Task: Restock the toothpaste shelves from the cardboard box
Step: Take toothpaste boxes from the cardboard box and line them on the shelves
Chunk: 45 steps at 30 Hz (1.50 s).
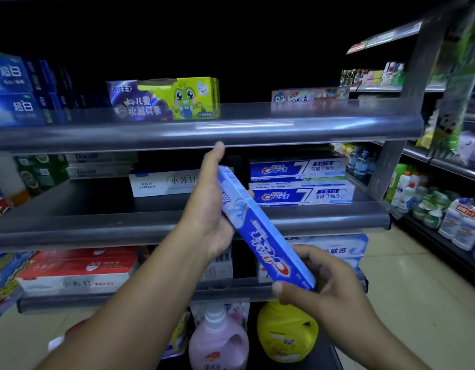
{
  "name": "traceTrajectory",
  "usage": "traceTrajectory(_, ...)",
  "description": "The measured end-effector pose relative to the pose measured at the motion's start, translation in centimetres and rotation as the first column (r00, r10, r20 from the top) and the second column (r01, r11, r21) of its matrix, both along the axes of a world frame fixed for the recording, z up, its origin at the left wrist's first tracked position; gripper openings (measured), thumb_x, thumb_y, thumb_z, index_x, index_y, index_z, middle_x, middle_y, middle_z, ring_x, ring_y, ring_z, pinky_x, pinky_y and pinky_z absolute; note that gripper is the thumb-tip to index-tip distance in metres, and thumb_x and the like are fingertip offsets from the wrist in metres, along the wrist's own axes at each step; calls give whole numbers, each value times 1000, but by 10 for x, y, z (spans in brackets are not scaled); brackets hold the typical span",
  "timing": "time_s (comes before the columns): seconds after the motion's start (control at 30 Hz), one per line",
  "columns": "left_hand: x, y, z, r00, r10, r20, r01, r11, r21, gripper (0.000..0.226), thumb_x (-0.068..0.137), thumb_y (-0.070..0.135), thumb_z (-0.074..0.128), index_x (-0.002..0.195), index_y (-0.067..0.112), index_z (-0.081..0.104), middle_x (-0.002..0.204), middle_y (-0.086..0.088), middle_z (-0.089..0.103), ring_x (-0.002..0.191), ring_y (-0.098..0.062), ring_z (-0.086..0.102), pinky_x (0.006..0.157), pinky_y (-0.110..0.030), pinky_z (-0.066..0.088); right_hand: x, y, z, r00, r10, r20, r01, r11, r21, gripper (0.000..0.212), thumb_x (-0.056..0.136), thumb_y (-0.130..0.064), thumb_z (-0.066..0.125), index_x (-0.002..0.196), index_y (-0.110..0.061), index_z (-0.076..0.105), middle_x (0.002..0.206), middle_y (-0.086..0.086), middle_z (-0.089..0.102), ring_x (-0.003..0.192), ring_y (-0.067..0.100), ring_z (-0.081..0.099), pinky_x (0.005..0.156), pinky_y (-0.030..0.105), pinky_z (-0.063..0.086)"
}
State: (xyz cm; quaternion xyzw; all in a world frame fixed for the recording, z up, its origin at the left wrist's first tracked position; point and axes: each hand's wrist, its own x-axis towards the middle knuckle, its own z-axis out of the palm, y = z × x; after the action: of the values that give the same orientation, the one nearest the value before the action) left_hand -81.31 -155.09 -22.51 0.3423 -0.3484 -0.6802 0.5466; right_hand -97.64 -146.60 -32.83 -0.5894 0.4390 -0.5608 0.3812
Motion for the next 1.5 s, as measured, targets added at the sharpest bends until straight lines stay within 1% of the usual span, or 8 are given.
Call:
traceTrajectory(0.2,-2,25,-34,954,-123,273,186,958,-219,30,87,23,71,110,7,61,97,-17,75,85,-27,70,80,-43,59,-3,6,-2,959,-66,274,30,991,133,60,44,1,97,99,-2,72,83,22,75,69,29,69,65,37,62)
traceTrajectory(0.37,4,24,-43,917,-64,393,199,928,-314,33,85,0,71,117,4,69,87,-13,77,69,-16,71,60,-24,56,-14,9,13,978,-72,195,49,991,124,64,52,-30,87,112,-14,71,96,11,78,78,21,69,64,29,56)
traceTrajectory(0.6,1,19,-33,602,-215,769,655,684,-322,45,88,16,68,129,34,70,122,6,75,109,-15,69,102,-39,53,-60,-11,60,990,-69,124,76,996,-48,59,62,-20,93,117,-26,72,99,11,76,79,28,73,61,36,58)
traceTrajectory(0.77,9,-4,-11,495,188,848,451,779,-436,48,67,44,91,110,35,71,96,8,76,78,-4,69,73,-35,56,-88,-28,69,937,-80,339,118,989,-93,49,65,-18,83,112,-10,71,97,21,76,84,34,76,65,39,62)
traceTrajectory(0.93,10,-31,-7,790,174,588,118,898,-424,53,56,20,94,101,9,68,84,-6,79,68,-12,69,62,-21,54,-110,-57,78,885,-87,456,155,981,-114,48,71,-9,79,115,-10,58,95,16,77,87,32,76,66,33,62)
traceTrajectory(1.1,-15,-66,-6,774,354,525,-99,887,-451,52,59,14,99,101,13,69,85,-1,79,77,-15,76,70,-31,59,-120,-91,83,903,-331,273,379,913,-148,50,72,-14,86,117,-7,66,108,12,75,97,27,75,75,32,61)
traceTrajectory(1.2,-24,-79,-13,629,402,666,-55,877,-477,55,66,27,97,114,17,73,98,6,76,86,-11,72,80,-30,57,-126,-108,75,755,-643,-131,622,765,-169,53,78,-28,87,126,-16,68,112,2,72,96,17,69,83,38,58)
traceTrajectory(1.5,-25,-96,-25,462,446,767,-82,882,-464,38,67,29,96,88,18,67,83,2,76,79,-19,71,79,-36,59,-132,-125,62,656,-631,-414,615,765,-192,67,72,-25,89,131,-33,57,84,-23,61,81,6,66,73,35,54)
